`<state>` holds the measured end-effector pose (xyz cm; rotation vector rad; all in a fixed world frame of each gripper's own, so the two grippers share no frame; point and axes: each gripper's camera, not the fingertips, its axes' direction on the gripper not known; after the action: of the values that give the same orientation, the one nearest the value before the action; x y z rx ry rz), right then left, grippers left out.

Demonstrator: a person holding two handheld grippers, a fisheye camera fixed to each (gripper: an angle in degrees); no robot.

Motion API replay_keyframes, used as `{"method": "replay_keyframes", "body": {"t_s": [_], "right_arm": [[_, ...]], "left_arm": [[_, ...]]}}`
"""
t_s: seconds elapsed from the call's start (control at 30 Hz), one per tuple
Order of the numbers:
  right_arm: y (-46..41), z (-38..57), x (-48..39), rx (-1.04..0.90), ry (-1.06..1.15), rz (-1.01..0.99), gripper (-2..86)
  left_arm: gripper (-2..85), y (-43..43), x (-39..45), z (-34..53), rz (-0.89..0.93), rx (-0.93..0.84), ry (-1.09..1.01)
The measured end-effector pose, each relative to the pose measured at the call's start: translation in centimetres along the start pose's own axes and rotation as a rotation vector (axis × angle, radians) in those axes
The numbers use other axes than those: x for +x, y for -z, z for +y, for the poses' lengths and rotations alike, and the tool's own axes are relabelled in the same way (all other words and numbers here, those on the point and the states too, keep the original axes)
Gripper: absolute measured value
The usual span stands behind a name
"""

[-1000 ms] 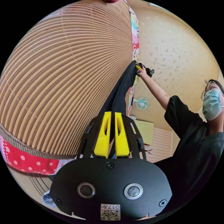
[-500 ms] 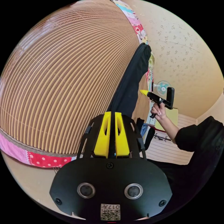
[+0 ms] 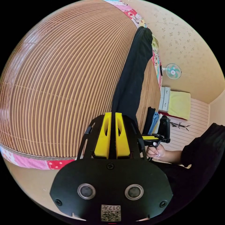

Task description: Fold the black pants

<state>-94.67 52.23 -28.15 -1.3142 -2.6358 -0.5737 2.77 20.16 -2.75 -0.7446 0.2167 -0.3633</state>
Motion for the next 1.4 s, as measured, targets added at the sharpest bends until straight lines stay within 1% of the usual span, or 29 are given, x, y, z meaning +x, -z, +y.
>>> {"method": "replay_keyframes", "body": {"t_s": [0.1,0.2,0.3,0.43,0.5,0.57,0.63,0.7,0.77,0.8,0.87,0.97,1.1,1.17,1.23,1.3,1.4], "right_arm": [[2.5,3.4,-2.0,0.067,0.007,0.034,2.8],[3.7,5.9,-3.7,0.099,0.027,0.113,2.8],[2.6,7.1,-3.1,0.1,0.053,0.191,3.0],[0.3,6.6,1.3,0.043,-0.021,0.226,4.0],[0.8,6.9,2.4,0.026,-0.058,0.182,5.2],[2.7,8.0,2.7,0.068,-0.069,0.141,7.1],[4.8,8.4,2.7,0.114,-0.068,0.148,8.2],[7.3,7.8,3.3,0.172,-0.085,0.123,9.2],[10.9,6.0,4.6,0.273,-0.104,0.038,10.2],[11.6,5.3,4.8,0.293,-0.105,0.038,10.5],[14.1,2.0,5.6,0.332,-0.097,0.02,12.1],[16.6,-1.7,6.0,0.412,-0.047,-0.057,13.7],[17.1,-5.0,6.1,0.408,-0.002,-0.133,14.2],[16.3,-6.2,6.1,0.387,0.016,-0.192,13.6],[15.7,-6.3,6.0,0.372,0.025,-0.2,12.2],[15.1,-6.3,5.9,0.353,0.044,-0.224,10.4],[14.5,-6.0,5.9,0.316,0.063,-0.263,7.8]], "left_arm": [[2.0,-0.3,3.3,0.8,-0.028,-0.055,-0.118],[2.0,-1.9,4.5,2.4,-0.063,-0.056,-0.154],[2.3,-4.5,3.2,3.7,-0.101,-0.033,-0.125],[3.6,-7.5,1.2,4.3,-0.143,-0.035,-0.042],[4.6,-7.7,0.4,4.8,-0.107,-0.012,-0.01],[5.1,-7.0,0.2,4.9,-0.091,0.041,-0.029],[6.0,-6.3,-0.4,4.4,-0.031,0.082,-0.068],[9.4,-6.3,-2.3,2.0,0.139,0.093,-0.064],[11.4,-6.8,-3.8,-0.8,0.264,0.082,-0.058],[12.3,-7.4,-4.6,-2.8,0.3,0.065,-0.037],[13.5,-8.2,-5.5,-6.0,0.315,0.037,-0.024],[13.6,-9.3,-4.9,-10.9,0.264,0.009,-0.105],[13.7,-11.4,-3.9,-16.0,0.273,-0.022,-0.187],[13.6,-12.9,-3.7,-17.2,0.286,-0.055,-0.191],[13.4,-14.6,-3.7,-17.8,0.294,-0.116,-0.184],[11.2,-16.6,-4.0,-17.5,0.261,-0.171,-0.175],[8.6,-18.8,-4.4,-16.3,0.245,-0.194,-0.195]]}}
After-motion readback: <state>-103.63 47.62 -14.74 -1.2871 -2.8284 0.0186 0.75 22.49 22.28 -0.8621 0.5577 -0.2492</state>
